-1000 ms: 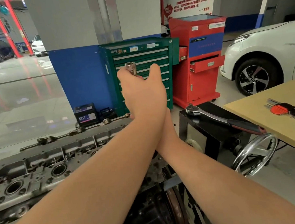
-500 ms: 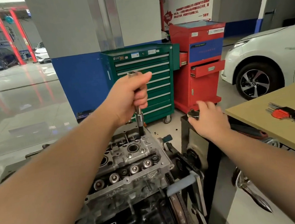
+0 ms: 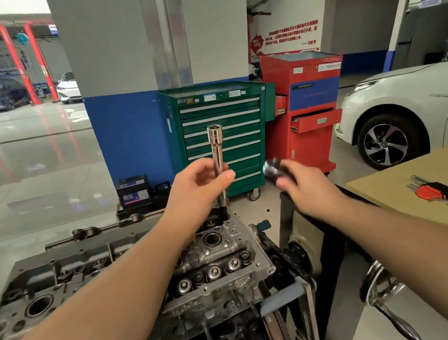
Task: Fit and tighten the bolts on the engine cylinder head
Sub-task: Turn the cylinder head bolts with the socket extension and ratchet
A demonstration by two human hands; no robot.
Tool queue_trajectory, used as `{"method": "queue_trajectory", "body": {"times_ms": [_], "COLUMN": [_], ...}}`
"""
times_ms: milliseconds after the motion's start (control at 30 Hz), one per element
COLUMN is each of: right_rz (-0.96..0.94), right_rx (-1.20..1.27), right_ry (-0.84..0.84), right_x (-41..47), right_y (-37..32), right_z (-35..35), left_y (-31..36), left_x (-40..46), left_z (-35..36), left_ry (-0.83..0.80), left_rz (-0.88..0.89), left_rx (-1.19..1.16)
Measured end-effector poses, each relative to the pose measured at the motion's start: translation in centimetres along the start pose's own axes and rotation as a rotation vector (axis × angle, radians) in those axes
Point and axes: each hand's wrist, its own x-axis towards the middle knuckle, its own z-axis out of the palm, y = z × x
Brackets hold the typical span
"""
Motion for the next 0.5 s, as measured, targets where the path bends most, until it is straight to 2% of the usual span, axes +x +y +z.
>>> {"method": "queue_trajectory", "body": {"times_ms": [67, 133, 200, 267, 400, 500], "right_rz": [0.065, 0.093, 0.074, 0.056, 0.041, 0.064], "right_rx": [0.437, 0.855, 1.033, 0.973, 0.528, 0.394], "right_ry": [-0.07, -0.234, -0.347, -0.411, -0.394, -0.448], "right_x": [1.8, 2.8, 3.2, 3.2, 2.8, 2.7], "right_y": [-3.1, -6.2, -9.1, -11.9, -15.7, -16.5], "right_z": [-3.4, -7.0, -10.0, -11.9, -13.4, -13.5], "left_y": [-0.3, -0.4, -0.5, -0.6, -0.6, -0.6], "left_x": [0.0, 0.1, 0.3, 0.2, 0.1, 0.0], "left_z": [0.2, 0.3, 0.5, 0.6, 0.6, 0.5], "left_ry": [-0.002, 0.016, 0.021, 0.016, -0.012, -0.032], "left_rz": [-0.002, -0.002, -0.011, -0.012, -0.002, -0.011], "left_rx": [0.007, -0.001, -0.021, -0.023, -0.021, -0.013]}}
